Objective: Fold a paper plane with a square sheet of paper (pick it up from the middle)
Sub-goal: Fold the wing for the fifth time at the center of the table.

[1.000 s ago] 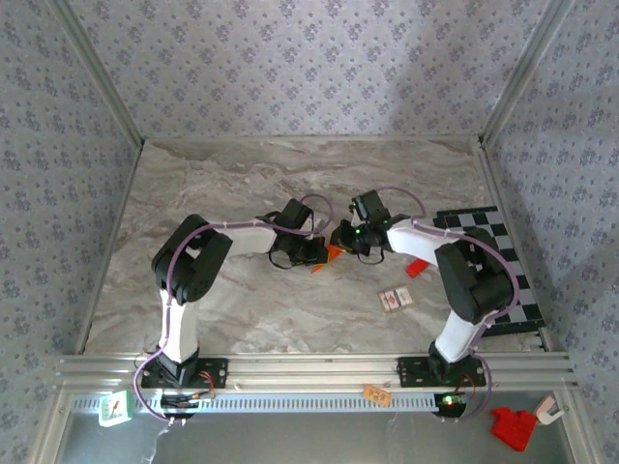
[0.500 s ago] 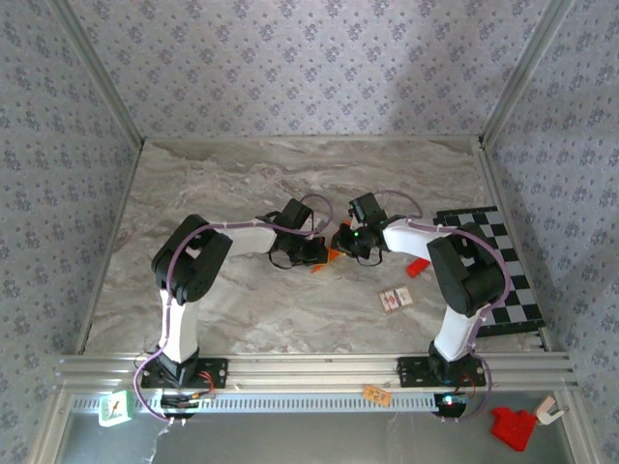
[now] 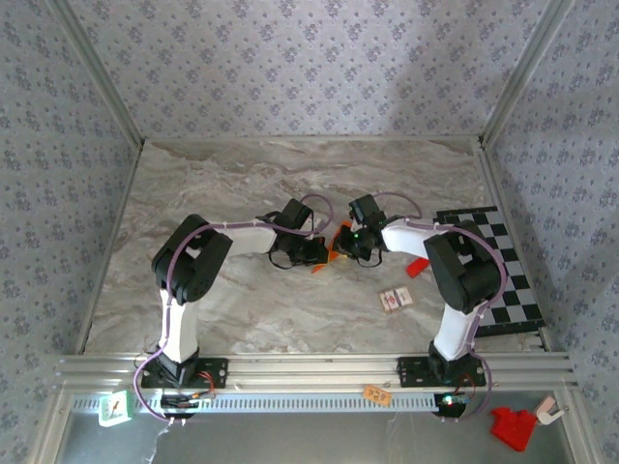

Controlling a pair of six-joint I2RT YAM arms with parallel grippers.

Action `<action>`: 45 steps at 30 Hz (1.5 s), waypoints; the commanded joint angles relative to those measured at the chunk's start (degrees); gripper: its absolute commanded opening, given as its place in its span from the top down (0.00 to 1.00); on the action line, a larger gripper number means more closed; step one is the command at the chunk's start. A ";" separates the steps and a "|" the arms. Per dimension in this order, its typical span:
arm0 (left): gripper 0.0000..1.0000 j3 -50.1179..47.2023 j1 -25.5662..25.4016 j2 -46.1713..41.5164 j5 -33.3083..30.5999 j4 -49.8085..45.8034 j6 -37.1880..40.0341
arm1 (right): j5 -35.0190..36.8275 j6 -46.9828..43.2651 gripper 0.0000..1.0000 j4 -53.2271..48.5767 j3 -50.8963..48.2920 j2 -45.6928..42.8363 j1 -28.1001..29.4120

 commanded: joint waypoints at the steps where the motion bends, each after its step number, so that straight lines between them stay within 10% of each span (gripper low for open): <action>1: 0.95 0.33 0.22 -1.95 1.58 -1.45 -0.23 | 1.72 -1.28 0.84 -2.46 -0.77 2.22 -0.80; 45: 0.99 -6.36 1.19 -5.21 1.58 -15.52 11.37 | 0.41 -9.84 0.84 -10.57 4.23 10.25 -1.20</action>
